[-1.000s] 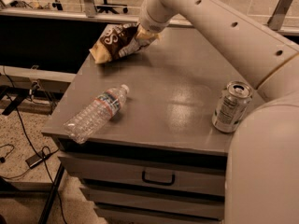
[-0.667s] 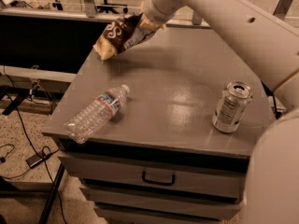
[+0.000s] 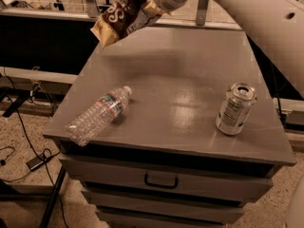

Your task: Pick brown chip bag

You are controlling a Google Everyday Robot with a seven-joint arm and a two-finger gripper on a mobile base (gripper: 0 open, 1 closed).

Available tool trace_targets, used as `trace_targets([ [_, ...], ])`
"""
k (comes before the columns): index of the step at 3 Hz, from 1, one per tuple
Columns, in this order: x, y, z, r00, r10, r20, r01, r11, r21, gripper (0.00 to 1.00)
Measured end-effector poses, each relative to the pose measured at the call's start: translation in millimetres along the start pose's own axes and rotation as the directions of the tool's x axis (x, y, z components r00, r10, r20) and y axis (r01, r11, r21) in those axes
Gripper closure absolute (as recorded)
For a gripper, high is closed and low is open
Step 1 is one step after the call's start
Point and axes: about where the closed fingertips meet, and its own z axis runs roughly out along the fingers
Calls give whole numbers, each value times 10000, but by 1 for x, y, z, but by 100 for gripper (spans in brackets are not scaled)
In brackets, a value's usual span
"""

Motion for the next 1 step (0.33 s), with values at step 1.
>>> trace_targets([
  [1,0,-1,0,10000,9,17,-9,10000,27,100],
])
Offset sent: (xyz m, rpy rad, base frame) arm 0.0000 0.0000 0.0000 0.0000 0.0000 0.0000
